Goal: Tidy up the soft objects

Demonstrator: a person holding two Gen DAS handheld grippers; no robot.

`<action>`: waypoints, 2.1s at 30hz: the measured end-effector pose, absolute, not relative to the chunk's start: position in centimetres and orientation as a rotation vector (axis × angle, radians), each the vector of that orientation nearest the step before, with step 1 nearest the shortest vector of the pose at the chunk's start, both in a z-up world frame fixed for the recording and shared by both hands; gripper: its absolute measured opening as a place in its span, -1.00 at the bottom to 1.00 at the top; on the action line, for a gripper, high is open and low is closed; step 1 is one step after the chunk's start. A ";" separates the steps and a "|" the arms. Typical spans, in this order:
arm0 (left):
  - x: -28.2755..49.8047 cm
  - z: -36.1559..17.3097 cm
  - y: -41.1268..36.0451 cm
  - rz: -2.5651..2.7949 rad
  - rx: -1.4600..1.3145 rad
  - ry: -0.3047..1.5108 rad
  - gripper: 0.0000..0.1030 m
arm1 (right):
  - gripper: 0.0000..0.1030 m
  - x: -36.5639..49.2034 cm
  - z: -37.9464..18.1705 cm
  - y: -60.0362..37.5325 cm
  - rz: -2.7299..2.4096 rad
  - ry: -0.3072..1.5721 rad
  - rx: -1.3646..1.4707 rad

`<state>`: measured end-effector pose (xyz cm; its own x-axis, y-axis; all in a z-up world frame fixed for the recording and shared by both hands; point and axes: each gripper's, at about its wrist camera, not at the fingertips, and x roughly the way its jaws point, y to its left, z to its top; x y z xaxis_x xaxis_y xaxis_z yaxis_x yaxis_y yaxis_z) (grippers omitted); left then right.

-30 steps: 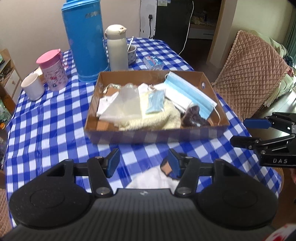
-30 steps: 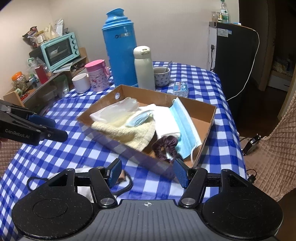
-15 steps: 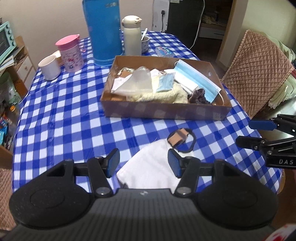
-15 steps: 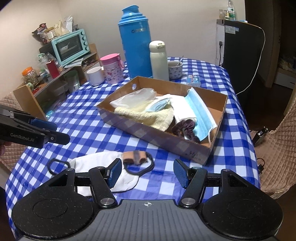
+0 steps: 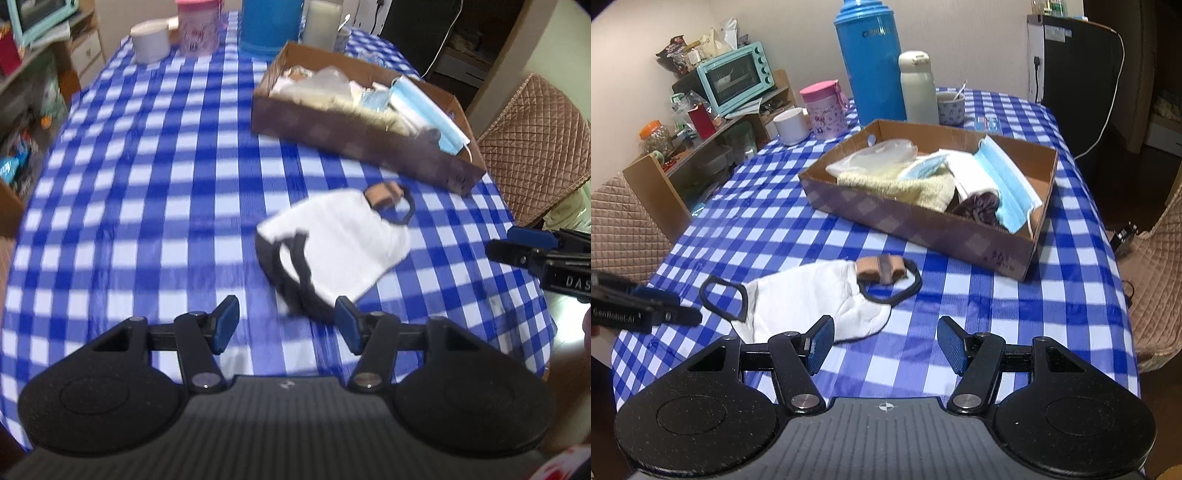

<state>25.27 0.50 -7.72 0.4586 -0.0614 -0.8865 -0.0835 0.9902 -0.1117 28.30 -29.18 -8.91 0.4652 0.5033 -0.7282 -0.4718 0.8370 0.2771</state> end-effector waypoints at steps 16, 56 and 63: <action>28.0 -13.9 -2.1 0.046 -0.235 1.120 -0.18 | 0.20 28.9 -10.2 -31.5 0.530 0.951 0.060; 18.4 1.4 12.4 0.283 -0.220 0.722 -0.92 | 0.20 28.6 -9.5 -23.8 0.775 0.899 0.003; 14.9 0.8 16.0 0.416 -0.224 0.746 -0.92 | 0.20 28.4 -10.3 -17.7 0.909 0.905 -0.056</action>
